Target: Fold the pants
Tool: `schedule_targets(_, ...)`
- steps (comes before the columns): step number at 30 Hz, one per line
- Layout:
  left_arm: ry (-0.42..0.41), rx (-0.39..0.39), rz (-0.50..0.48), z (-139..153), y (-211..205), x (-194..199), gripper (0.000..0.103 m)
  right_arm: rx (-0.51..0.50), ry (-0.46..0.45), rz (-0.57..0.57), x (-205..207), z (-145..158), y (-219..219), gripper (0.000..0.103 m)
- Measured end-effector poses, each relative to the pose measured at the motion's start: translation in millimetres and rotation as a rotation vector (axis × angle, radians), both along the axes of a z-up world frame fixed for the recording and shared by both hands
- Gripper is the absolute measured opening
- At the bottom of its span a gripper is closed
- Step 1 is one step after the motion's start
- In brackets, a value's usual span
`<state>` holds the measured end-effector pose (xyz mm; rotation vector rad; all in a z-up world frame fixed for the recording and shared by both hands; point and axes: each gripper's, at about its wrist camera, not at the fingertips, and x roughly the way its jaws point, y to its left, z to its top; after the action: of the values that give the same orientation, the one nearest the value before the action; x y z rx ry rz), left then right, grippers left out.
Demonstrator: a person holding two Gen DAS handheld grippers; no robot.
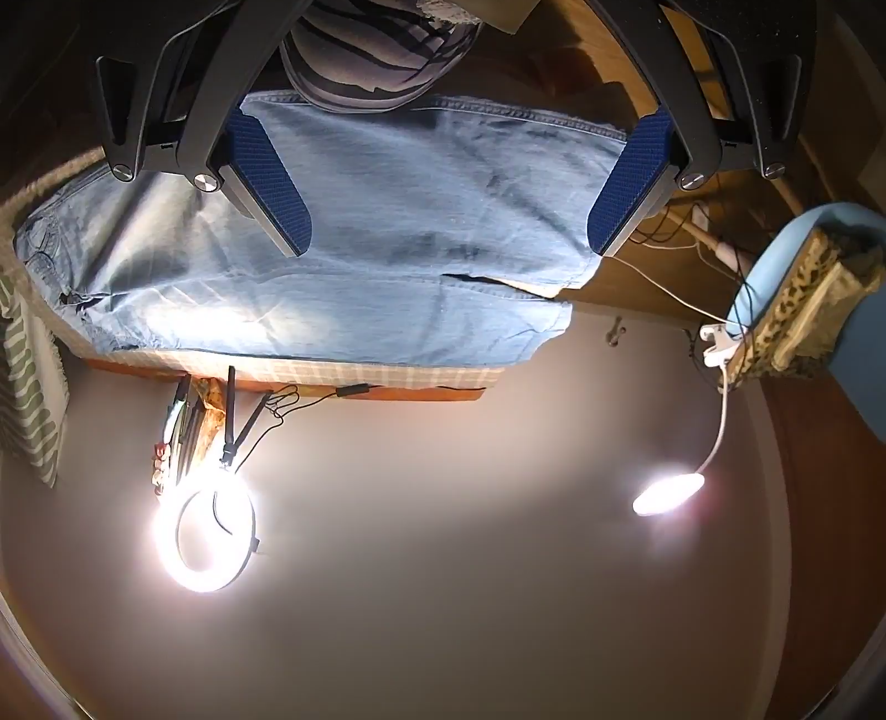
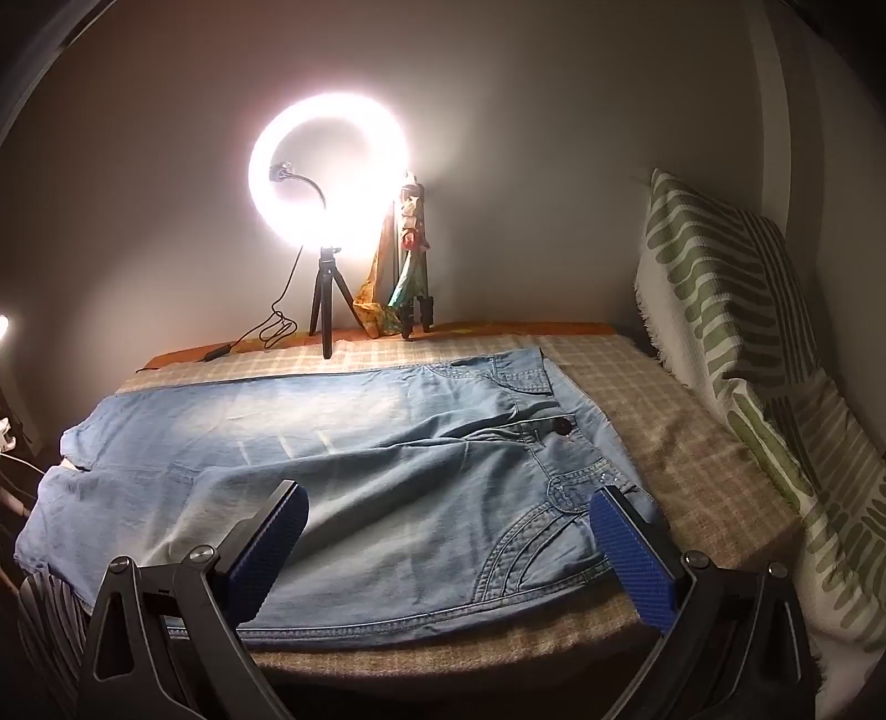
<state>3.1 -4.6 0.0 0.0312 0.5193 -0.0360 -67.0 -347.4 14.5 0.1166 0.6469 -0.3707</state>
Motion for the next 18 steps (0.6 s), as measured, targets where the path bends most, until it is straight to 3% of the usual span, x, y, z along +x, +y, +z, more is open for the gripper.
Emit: schedule_targets(18,-0.006,-0.008,0.008,1.1,1.6,-2.8,0.1,-0.001,-0.004,0.008,1.5,2.1,5.6,0.103)
